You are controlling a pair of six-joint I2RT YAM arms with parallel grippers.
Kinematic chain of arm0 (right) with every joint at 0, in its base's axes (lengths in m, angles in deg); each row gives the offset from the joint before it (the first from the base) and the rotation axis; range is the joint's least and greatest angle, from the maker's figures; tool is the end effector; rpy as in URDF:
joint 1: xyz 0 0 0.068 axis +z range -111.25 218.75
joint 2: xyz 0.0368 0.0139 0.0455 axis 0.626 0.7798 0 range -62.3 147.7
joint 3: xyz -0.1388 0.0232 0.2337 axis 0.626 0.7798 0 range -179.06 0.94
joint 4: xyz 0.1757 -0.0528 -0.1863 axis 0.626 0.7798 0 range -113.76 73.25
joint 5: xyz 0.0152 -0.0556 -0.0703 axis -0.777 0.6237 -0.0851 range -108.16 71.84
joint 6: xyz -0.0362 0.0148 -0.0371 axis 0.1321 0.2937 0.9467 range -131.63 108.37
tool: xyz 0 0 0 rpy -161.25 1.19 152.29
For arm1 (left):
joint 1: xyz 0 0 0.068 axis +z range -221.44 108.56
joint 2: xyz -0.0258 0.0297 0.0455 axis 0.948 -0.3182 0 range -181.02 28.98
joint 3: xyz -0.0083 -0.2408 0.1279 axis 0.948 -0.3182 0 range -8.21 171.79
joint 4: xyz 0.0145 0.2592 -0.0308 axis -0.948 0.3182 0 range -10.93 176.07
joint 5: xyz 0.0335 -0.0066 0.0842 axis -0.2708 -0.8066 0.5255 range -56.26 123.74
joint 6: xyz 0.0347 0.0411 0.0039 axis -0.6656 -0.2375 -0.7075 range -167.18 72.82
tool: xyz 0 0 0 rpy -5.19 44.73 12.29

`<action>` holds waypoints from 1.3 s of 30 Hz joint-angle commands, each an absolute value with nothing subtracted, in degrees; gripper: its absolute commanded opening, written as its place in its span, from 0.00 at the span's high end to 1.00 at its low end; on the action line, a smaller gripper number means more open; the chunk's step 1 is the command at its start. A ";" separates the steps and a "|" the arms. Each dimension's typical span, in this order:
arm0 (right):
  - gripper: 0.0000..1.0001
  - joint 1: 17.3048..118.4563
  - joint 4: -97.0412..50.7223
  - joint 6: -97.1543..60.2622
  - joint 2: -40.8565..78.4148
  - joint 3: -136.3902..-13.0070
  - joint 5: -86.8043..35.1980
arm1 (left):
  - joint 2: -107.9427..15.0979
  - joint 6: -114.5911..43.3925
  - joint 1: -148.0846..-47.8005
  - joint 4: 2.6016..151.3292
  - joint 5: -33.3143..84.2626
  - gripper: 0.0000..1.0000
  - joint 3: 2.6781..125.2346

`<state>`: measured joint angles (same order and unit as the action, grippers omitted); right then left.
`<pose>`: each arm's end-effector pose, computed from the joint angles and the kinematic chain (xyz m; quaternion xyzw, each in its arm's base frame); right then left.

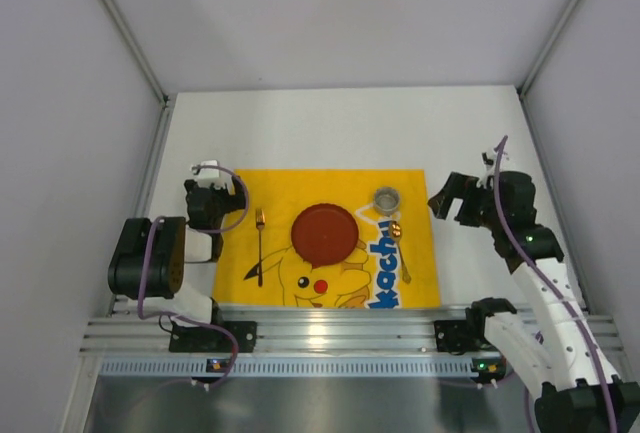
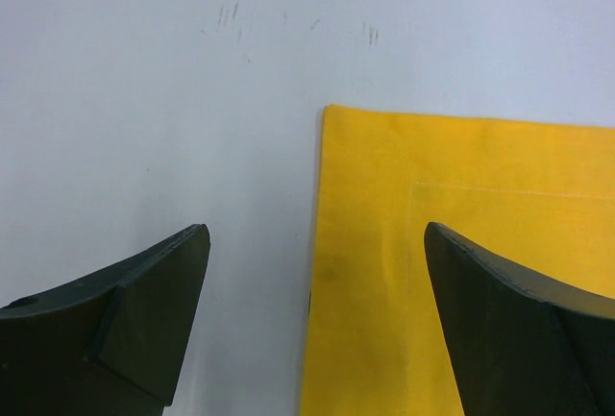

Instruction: Set the dinner table for one person

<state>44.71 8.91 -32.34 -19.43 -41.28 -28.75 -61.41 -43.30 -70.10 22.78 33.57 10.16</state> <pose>0.1617 0.0234 0.2904 0.0691 0.8747 0.1880 0.4412 0.2598 0.0060 0.1333 -0.0355 0.7964 -0.0145 0.6035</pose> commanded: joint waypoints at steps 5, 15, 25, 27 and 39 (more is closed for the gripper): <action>0.00 45.08 -30.13 -12.60 -20.20 -21.85 -23.01 | -61.02 -44.19 -70.21 16.84 32.15 0.02 10.07; 0.00 43.50 -84.37 -3.64 9.63 -10.56 -20.42 | -60.93 -44.19 -70.12 16.84 32.15 0.01 10.07; 0.00 41.65 -94.17 -6.27 20.06 -10.84 -18.69 | -61.02 -44.19 -70.21 16.76 32.07 0.01 10.07; 0.00 41.65 -95.11 -6.18 20.57 -10.84 -18.78 | -61.02 -44.19 -70.21 16.84 32.07 0.01 10.07; 0.00 41.65 -94.33 -6.53 20.58 -11.46 -18.42 | -61.02 -44.19 -70.30 16.67 32.15 0.02 10.07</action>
